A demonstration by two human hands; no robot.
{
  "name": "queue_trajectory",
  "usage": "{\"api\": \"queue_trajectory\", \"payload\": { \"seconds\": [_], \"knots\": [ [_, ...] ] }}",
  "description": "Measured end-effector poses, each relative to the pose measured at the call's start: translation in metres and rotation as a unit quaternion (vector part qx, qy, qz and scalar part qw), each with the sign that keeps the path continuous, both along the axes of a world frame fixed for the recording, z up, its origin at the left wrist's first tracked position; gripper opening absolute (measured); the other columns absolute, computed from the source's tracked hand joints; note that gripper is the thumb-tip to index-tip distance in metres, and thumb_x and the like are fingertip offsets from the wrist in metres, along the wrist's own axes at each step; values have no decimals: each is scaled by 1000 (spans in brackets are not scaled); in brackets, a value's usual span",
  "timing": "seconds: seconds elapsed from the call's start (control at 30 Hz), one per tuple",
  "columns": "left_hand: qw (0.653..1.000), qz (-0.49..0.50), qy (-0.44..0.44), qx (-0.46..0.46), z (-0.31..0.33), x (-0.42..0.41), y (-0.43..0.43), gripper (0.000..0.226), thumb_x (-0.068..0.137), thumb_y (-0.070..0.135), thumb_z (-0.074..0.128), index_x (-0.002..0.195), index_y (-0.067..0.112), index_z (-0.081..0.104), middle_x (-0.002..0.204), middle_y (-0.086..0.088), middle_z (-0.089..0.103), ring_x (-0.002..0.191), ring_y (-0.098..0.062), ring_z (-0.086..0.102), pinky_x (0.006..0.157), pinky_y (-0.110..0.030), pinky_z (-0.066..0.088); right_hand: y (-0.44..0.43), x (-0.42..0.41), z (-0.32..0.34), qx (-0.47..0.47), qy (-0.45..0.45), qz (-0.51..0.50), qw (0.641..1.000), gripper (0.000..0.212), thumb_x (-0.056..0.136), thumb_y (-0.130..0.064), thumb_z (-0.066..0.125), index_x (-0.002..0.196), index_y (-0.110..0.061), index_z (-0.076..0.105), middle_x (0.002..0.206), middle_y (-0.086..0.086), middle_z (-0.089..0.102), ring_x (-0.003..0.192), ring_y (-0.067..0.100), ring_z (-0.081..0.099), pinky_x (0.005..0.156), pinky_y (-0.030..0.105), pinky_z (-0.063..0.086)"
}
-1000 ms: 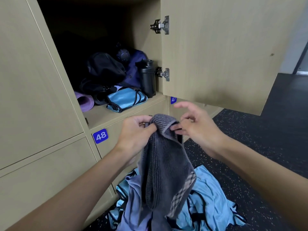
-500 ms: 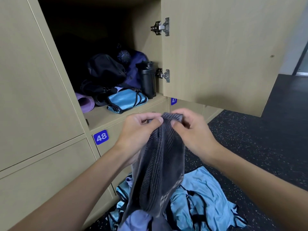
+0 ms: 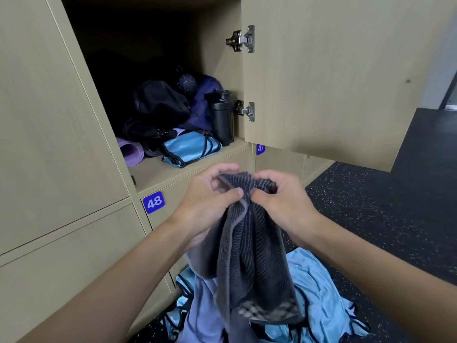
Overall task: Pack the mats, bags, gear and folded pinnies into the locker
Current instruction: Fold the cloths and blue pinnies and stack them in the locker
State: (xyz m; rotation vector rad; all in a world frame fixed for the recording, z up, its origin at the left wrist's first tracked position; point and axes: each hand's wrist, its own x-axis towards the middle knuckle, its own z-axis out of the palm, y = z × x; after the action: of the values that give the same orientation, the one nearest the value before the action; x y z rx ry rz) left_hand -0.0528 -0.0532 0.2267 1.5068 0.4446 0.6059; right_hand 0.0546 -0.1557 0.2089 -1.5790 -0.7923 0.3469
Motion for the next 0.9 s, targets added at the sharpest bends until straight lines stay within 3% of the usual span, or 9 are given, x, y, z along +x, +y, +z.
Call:
{"api": "queue_trajectory", "payload": {
  "seconds": [0.1,0.2,0.27,0.37,0.5,0.63,0.7,0.8,0.9],
  "knots": [
    [999,20,40,4,-1,-2,-1,26,89,2,69,111,15,69,97,-15,75,82,-17,69,80,-29,56,-2,2,1,13,38,-3,999,22,88,1,65,107,-8,71,92,13,74,78,20,68,81,41,57],
    [999,40,17,-11,-2,1,-1,31,86,2,73,114,15,69,92,-1,76,79,-9,71,71,-22,57,-2,3,3,20,49,4,999,22,88,-1,69,107,-10,71,92,8,74,79,14,67,81,32,56],
    [997,68,-11,-26,-3,4,1,41,83,-2,75,118,17,65,95,1,76,84,-10,72,76,-24,58,-3,4,5,16,65,5,998,31,87,-4,70,116,-15,67,100,3,73,87,11,68,86,26,55],
    [992,125,-26,-22,-2,5,16,48,83,-7,72,123,17,61,98,1,72,86,-10,71,81,-26,58,-11,16,15,2,77,-12,997,42,90,2,64,129,-13,61,112,4,70,101,17,68,95,28,52],
    [978,196,-12,64,2,-6,53,38,88,-5,67,122,12,64,110,-5,71,104,-19,68,101,-36,52,-35,46,28,-4,89,-74,993,25,92,8,56,105,-10,68,106,11,69,94,20,66,80,27,55],
    [960,246,11,130,4,-20,80,30,90,-4,65,117,9,68,112,-13,71,96,-17,66,97,-32,52,-56,78,23,-12,68,-162,984,24,92,7,59,85,-13,70,102,14,71,93,27,65,82,38,54],
    [956,254,22,144,2,-24,89,28,91,-4,64,115,9,68,109,-15,71,89,-15,65,89,-27,52,-62,90,19,-19,71,-186,980,18,92,5,60,89,-10,71,104,15,71,97,27,65,87,41,54],
    [960,239,34,138,-2,-24,95,30,91,-3,65,120,5,66,106,-13,71,83,-11,65,80,-20,51,-67,102,14,-31,67,-181,981,15,90,0,66,96,-12,72,110,15,70,95,24,63,81,33,49],
    [977,185,37,102,0,-22,96,44,87,-9,67,128,6,59,102,-4,70,86,-8,66,73,-13,53,-71,105,12,-98,25,-115,988,40,85,0,72,123,-9,64,122,10,65,107,21,60,97,33,45]
  ]
}}
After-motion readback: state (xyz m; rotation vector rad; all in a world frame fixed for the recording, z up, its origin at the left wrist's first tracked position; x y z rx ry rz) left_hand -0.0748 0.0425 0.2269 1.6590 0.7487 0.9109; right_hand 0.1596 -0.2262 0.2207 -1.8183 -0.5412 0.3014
